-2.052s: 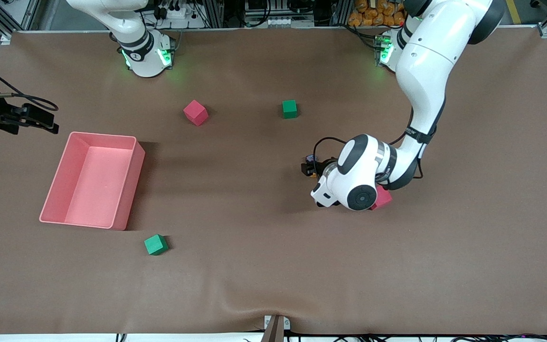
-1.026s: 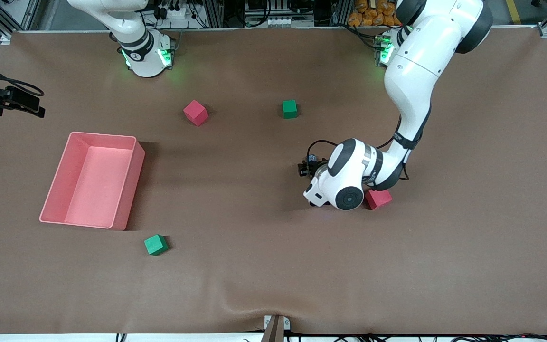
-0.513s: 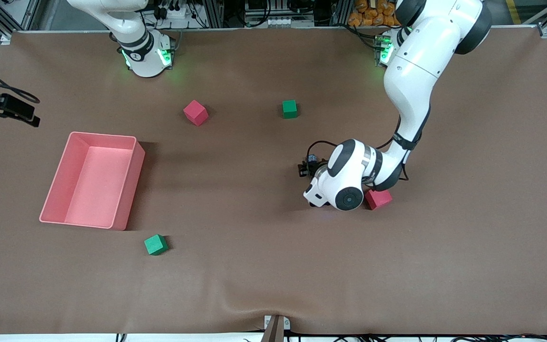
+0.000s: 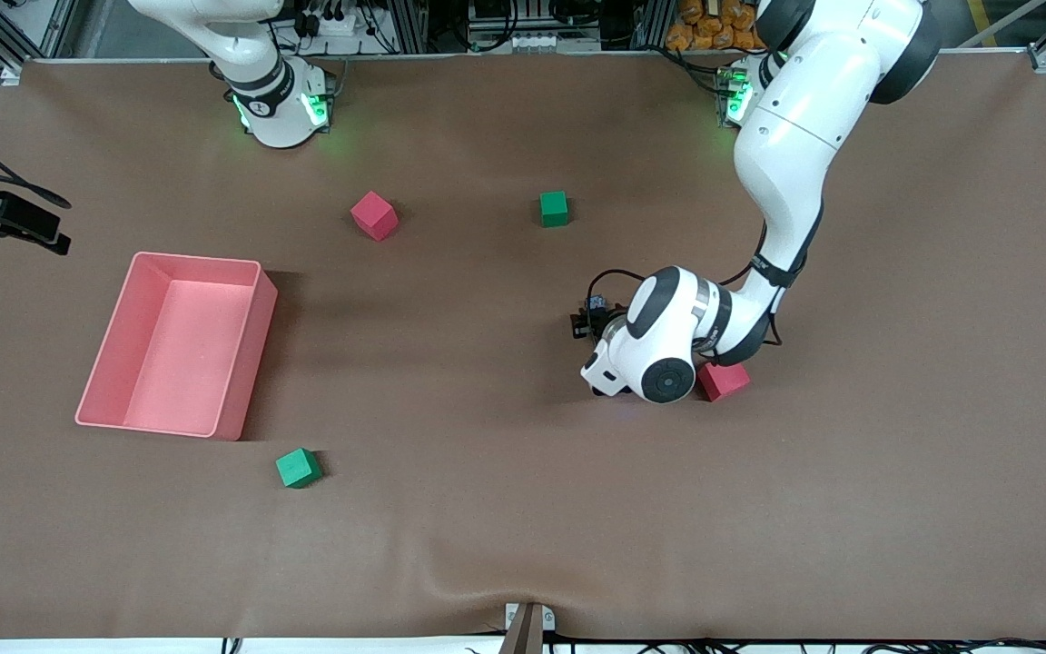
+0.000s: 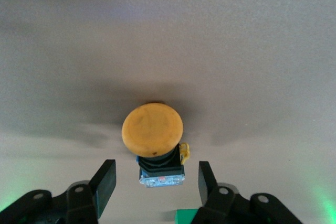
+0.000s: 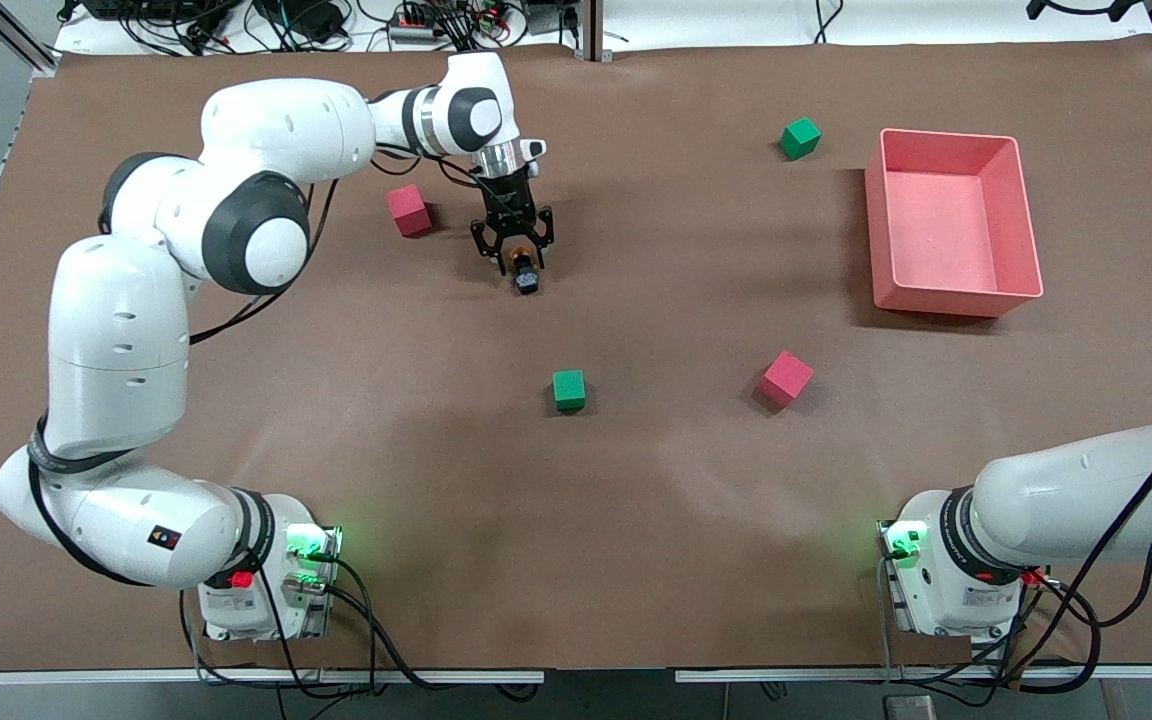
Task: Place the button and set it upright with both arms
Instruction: 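Lower the left gripper and close it on the button body, then carry the button with the left gripper toward the table center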
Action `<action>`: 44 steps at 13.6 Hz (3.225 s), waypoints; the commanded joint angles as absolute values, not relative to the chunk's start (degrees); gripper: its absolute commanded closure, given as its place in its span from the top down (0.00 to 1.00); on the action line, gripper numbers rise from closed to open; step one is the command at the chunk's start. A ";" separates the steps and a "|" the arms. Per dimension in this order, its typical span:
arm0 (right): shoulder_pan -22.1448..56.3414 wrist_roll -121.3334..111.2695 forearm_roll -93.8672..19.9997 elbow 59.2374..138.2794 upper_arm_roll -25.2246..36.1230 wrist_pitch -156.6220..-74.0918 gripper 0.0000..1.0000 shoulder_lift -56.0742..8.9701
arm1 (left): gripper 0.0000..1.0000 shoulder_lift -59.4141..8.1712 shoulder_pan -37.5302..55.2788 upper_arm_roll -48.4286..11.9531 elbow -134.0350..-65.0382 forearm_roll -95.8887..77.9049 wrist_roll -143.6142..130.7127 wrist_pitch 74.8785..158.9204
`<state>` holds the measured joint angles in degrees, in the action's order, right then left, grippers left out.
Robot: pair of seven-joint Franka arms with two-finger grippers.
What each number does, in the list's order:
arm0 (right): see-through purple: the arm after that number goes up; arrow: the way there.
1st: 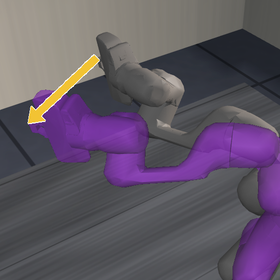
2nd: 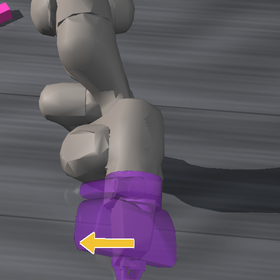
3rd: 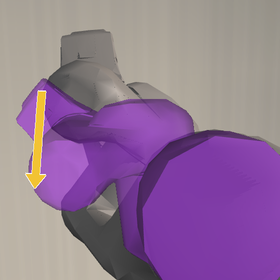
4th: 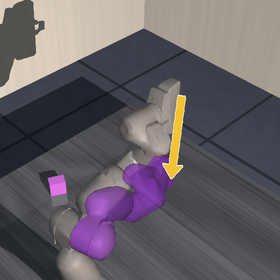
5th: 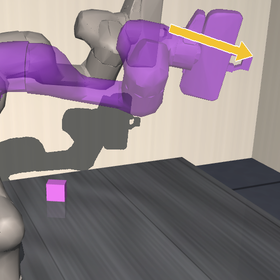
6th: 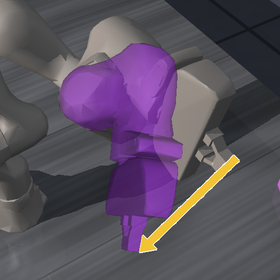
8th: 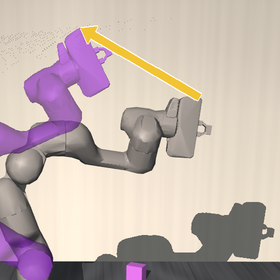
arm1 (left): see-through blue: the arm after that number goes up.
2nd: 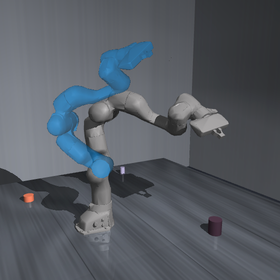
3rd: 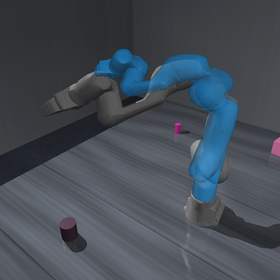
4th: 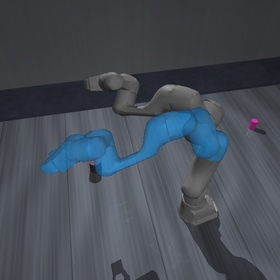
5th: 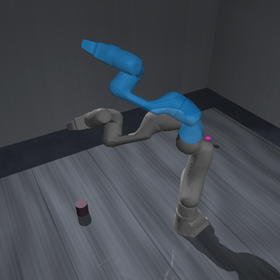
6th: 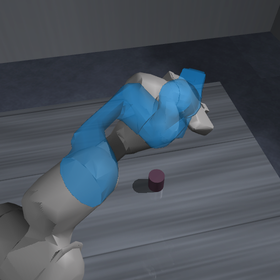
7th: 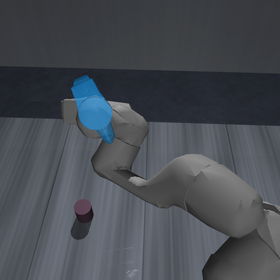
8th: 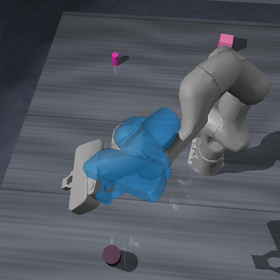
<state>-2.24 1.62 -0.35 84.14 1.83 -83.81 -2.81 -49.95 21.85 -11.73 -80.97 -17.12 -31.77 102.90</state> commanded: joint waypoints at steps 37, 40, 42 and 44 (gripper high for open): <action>-5.01 1.05 -0.79 83.23 0.97 -88.33 1.00 -3.78 | 0.00 -43.95 31.28 -10.46 -73.39 -7.76 -51.05 121.19; -5.10 1.05 -0.79 83.23 0.97 -88.33 1.00 -3.87 | 0.00 -44.03 33.57 -10.37 -73.39 1.46 -56.32 122.52; -5.10 1.05 -0.79 83.23 0.97 -88.33 1.00 -3.78 | 0.00 -44.03 34.62 -10.46 -73.48 7.44 -59.13 122.52; -5.10 1.05 -0.79 83.23 0.97 -88.33 1.00 -3.87 | 0.00 -44.38 35.24 -10.46 -73.48 12.72 -62.39 122.52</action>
